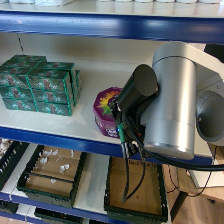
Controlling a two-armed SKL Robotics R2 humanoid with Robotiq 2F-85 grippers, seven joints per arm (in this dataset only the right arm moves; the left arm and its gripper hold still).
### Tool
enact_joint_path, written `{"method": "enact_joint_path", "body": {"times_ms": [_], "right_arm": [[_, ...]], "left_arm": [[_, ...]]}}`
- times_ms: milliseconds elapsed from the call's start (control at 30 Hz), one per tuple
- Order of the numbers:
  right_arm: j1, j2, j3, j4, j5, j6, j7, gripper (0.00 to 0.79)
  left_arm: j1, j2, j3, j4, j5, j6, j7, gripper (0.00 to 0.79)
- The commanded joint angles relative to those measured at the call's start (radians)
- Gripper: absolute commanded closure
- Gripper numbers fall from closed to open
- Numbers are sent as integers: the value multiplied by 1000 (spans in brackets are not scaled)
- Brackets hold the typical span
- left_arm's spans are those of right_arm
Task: Pick up Quality Street box
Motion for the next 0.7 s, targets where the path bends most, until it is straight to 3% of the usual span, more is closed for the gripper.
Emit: {"method": "enact_joint_path", "body": {"times_ms": [33,700], "right_arm": [[-2,5,1,15,2,0,-4,0],[-6,43,13,105,12,1,-6,0]], "left_arm": [[0,0,0,0,0,0,0,785],[0,0,0,0,0,0,0,785]]}}
